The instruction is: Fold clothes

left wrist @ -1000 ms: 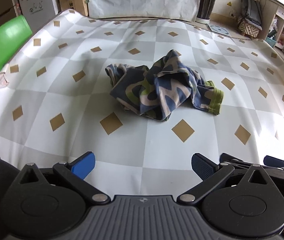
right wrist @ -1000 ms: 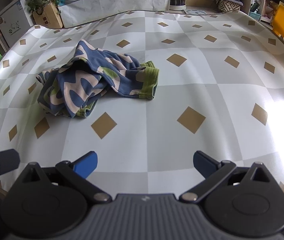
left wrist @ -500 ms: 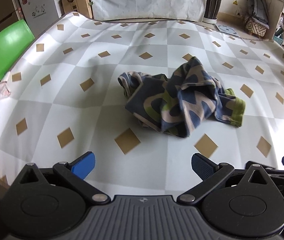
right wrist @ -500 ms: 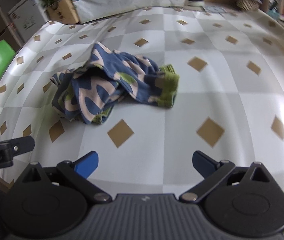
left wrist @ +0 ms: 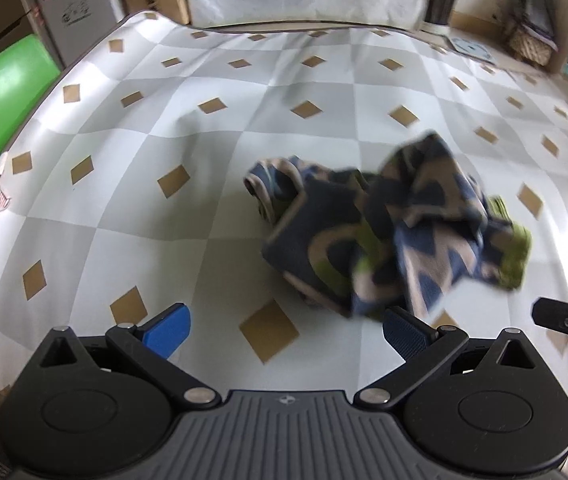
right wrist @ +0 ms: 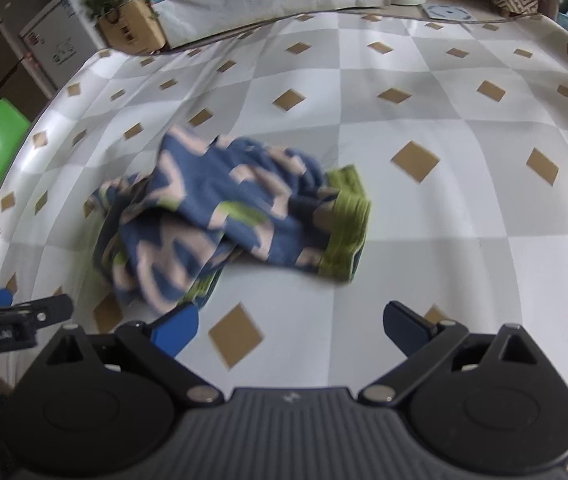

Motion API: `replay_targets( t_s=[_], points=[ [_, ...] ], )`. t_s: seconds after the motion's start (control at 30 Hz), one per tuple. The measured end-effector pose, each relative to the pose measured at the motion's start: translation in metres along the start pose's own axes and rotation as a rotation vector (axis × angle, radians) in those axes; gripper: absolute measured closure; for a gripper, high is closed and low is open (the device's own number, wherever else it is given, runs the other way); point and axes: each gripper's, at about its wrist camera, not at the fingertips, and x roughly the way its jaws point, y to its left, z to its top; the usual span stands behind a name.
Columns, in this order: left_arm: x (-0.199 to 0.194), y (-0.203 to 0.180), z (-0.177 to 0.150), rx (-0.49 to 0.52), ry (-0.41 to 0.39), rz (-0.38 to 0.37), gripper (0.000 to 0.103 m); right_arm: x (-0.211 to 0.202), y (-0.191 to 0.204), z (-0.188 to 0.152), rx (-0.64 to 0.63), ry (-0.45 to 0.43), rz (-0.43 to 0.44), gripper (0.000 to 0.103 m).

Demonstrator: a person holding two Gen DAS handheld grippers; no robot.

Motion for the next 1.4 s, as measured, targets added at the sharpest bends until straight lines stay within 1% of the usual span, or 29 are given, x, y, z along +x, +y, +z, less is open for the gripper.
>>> replay_targets(
  t_s=[0.1, 0.27, 0.43, 0.6, 0.73, 0.97, 1.2, 1.3, 1.4],
  points=[
    [0.009, 0.008, 0.016, -0.029, -0.005, 0.038, 0.000, 0.008, -0.006, 0.012, 0.024, -0.017, -0.030, 0.004],
    [0.034, 0.023, 0.041, -0.054, -0.005, 0.150, 0.000, 0.027, -0.016, 0.028, 0.077, -0.018, -0.082, 0.004],
    [0.069, 0.040, 0.057, -0.111, 0.055, 0.206, 0.000, 0.045, -0.019, 0.038, 0.092, -0.013, -0.141, 0.004],
    [0.103, 0.042, 0.066, -0.102, 0.102, 0.259, 0.000, 0.063, -0.024, 0.044, 0.109, 0.017, -0.204, 0.004],
    [0.123, 0.042, 0.071, -0.111, 0.133, 0.262, 0.000, 0.077, -0.028, 0.047, 0.110, 0.054, -0.264, 0.004],
    [0.148, 0.035, 0.070, -0.147, 0.219, 0.209, 0.000, 0.096, -0.036, 0.052, 0.140, 0.089, -0.293, 0.004],
    [0.153, 0.019, 0.071, -0.110, 0.216, 0.229, 0.001, 0.115, -0.035, 0.054, 0.130, 0.121, -0.309, 0.004],
    [0.154, 0.012, 0.071, -0.087, 0.223, 0.234, 0.001, 0.122, -0.035, 0.054, 0.134, 0.132, -0.292, 0.004],
    [0.155, 0.007, 0.071, -0.076, 0.229, 0.221, 0.001, 0.128, -0.030, 0.054, 0.113, 0.131, -0.275, 0.002]
  ],
)
